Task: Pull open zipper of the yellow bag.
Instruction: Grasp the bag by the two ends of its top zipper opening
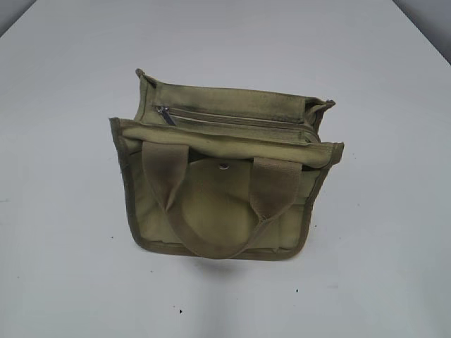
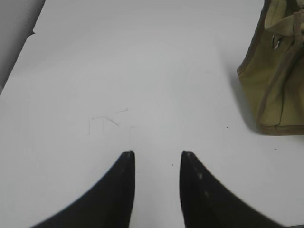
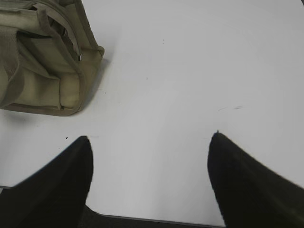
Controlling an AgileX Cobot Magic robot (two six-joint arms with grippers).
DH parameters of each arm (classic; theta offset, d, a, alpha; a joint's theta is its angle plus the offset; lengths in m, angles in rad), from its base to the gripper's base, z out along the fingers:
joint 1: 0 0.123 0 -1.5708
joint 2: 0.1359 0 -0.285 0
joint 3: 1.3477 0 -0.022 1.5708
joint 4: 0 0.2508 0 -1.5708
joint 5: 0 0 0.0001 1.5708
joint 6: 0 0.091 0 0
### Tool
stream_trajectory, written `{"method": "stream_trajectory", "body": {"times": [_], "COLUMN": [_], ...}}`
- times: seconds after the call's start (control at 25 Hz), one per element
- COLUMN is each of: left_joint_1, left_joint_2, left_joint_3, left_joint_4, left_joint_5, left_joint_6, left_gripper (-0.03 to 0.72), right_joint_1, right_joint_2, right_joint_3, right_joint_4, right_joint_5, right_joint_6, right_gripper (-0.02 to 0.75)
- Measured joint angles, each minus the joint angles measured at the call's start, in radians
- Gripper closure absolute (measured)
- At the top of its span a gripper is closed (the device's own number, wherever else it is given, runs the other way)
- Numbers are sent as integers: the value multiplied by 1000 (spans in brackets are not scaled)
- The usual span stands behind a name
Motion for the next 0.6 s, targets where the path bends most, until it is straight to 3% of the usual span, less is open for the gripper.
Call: {"method": "stream_trajectory", "body": {"times": [0.6], "left_joint_1": [0], "left_joint_2": [0], "left_joint_3": [0], "left_joint_4": [0], "left_joint_5": [0], "left_joint_6": [0], "left_gripper": [432], "right_joint_1": [0], "right_joint_2": [0], "right_joint_3": [0], "right_joint_4": [0], "right_joint_5": [0], "right_joint_6": [0], "right_gripper": [154]}}
